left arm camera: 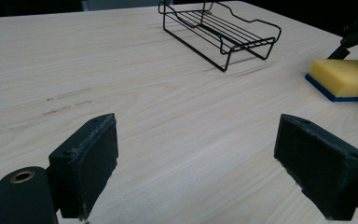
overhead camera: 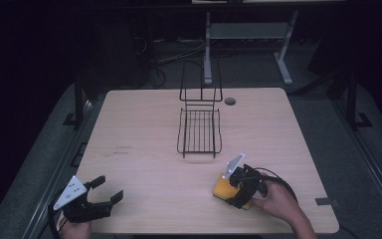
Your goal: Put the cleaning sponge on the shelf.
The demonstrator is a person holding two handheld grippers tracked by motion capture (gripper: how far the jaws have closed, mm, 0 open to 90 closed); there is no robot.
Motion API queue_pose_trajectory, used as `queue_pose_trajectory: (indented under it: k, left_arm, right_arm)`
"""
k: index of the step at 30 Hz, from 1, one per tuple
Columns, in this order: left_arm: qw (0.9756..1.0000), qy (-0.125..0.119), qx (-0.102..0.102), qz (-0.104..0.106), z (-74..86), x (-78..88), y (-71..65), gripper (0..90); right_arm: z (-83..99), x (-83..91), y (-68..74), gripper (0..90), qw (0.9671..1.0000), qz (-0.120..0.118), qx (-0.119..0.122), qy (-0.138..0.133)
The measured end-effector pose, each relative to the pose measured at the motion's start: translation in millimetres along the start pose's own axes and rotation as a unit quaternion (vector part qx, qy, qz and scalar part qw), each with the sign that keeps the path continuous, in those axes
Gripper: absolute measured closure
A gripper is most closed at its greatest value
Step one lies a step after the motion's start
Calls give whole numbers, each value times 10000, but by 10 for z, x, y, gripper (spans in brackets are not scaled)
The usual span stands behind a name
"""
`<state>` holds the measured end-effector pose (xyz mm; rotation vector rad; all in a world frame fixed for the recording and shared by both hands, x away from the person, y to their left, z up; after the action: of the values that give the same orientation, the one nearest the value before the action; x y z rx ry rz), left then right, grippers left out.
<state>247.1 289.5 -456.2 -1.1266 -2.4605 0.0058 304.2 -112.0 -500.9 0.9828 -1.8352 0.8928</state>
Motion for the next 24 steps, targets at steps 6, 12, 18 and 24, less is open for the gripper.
queue_pose_trajectory:
  k: [6, 12, 18, 24]
  left_arm:
    - [10000, -2, 3, -2, 0, 2, 3, 128]
    - [10000, -1, 2, 6, 1, 0, 5, 129]
    - [10000, -2, -10, 3, 0, 5, 7, 128]
    - [10000, -5, -8, 1, -1, 7, 8, 128]
  right_arm:
    - [1, -7, 4, 167, 10000, -17, 39, 11]
    - [3, -11, 10, 170, 10000, -9, 45, 36]
    - [3, -18, 22, 201, 9999, -16, 89, 65]
    - [7, 3, 17, 206, 9999, 3, 104, 29]
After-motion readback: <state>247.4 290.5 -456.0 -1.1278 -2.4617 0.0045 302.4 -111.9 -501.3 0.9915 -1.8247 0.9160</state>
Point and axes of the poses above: each handheld gripper's, and its own axes: x roughly backward along the jaws, z roughly out of its underside, y roughly to its left, the point moved 6 cm from there along -x, roughly forward along the jaws, and after that the axes turned 12 degrees about z, right-handed, at the moved point
